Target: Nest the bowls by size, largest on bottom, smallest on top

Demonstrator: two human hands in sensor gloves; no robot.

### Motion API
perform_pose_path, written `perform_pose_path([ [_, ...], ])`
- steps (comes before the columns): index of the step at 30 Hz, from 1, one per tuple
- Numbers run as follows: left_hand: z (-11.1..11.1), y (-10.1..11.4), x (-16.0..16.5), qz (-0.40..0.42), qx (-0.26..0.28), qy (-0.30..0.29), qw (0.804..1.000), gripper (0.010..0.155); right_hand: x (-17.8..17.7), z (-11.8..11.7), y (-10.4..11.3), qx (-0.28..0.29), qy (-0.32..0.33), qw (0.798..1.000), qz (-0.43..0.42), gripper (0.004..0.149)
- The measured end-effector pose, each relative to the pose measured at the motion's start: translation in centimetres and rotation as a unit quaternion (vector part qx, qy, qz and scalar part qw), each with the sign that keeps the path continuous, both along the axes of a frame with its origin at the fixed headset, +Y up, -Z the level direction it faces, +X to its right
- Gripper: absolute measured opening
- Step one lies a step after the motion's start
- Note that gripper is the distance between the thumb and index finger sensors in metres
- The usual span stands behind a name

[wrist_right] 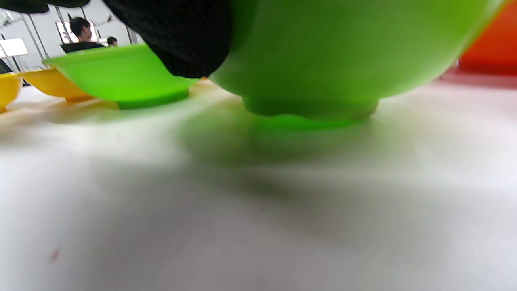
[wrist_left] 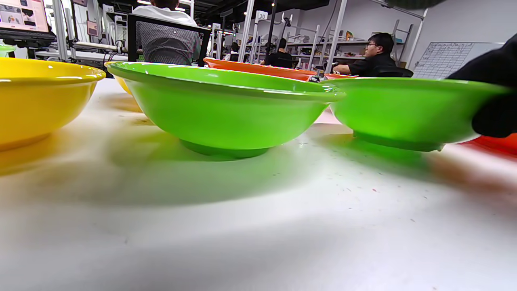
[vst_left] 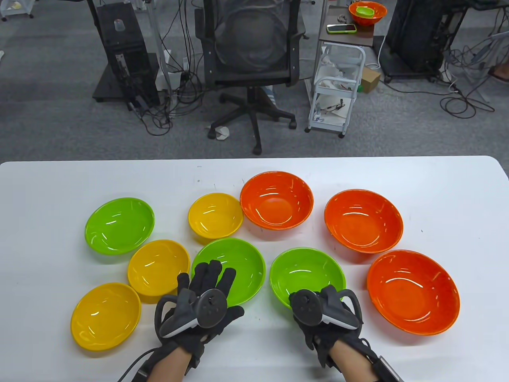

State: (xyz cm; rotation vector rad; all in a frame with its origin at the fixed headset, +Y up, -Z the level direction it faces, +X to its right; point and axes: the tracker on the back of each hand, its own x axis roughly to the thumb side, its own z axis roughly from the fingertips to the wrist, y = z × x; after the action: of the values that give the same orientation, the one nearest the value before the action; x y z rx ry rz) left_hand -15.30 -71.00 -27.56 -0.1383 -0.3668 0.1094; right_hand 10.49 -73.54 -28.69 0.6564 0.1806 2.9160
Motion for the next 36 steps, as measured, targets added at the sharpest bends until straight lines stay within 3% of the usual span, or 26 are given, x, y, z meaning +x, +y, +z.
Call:
perform_pose_path([
  [11, 0.0, 0.2, -0.4, 0.014, 0.003, 0.005, 1.0, 0.086, 0.5, 1.7, 3.4, 0.095, -0.004, 0.995, -0.035, 0.048],
  [23, -0.2, 0.2, -0.7, 0.025, 0.003, 0.013, 1.0, 0.086, 4.7, 0.7, 4.3, 0.162, -0.157, 0.973, -0.04, 0.047],
  [36, -0.3, 0.4, -1.4, 0.052, 0.011, 0.032, 0.998, 0.086, 8.7, 0.1, 4.5, 0.198, -0.32, 0.925, -0.05, 0.047],
])
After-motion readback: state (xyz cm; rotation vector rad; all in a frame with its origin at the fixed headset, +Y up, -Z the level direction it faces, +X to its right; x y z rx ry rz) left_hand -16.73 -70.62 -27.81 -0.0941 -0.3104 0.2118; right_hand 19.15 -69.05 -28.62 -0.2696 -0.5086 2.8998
